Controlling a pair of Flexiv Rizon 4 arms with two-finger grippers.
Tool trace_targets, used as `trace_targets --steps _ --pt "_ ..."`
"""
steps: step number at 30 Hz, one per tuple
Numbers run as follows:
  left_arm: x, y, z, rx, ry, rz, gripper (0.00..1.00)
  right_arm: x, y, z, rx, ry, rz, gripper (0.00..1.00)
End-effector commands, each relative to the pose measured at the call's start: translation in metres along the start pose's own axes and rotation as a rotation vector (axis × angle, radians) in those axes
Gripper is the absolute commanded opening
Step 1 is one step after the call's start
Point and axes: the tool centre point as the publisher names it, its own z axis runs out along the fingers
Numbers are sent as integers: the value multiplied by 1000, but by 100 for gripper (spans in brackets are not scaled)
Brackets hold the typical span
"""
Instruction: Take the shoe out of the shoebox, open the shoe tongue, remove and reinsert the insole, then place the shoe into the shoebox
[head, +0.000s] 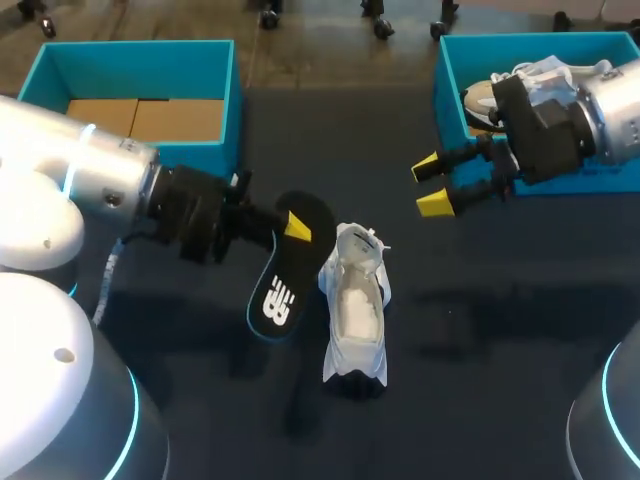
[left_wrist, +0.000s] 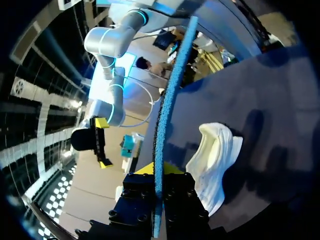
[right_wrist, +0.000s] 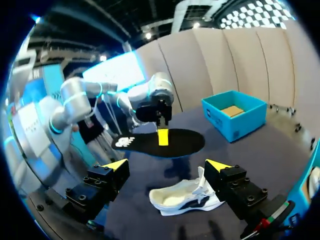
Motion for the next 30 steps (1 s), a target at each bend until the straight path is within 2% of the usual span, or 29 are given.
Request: trace_targets --steps 1,3,4,13,15,16,18,19,20,22,23,30 --pt "22 -31 8 -4 -15 -54 0 13 3 -13 362 -86 -297 100" --pt "27 -40 11 24 15 -91 0 16 -1 -12 487 -47 -388 100" --pt "29 -44 12 -39 53 -64 0 15 -7 -12 547 -23 -339 100" --pt "29 -44 12 -39 53 -64 0 15 -7 -12 547 -23 -339 100" --pt "34 -55 22 -30 58 -55 0 16 -4 -17 623 -61 -401 100" --pt "40 -61 28 9 60 -74 0 17 -5 -21 711 -74 -401 100" --pt "45 -66 34 31 58 -97 0 20 -6 -21 784 -99 -442 100" --pt "48 -69 39 66 55 -123 0 20 -8 -19 822 -107 -464 100" --pt "51 -71 43 77 63 -154 0 19 -11 -18 838 -127 -491 100" --pt "56 -74 49 59 100 -166 0 20 -20 -13 822 -175 -549 100" --pt "57 -75 50 -23 149 -134 0 20 -27 -10 828 -178 -535 100" --pt "57 -75 50 -23 149 -134 0 20 -27 -10 828 -178 -535 100"
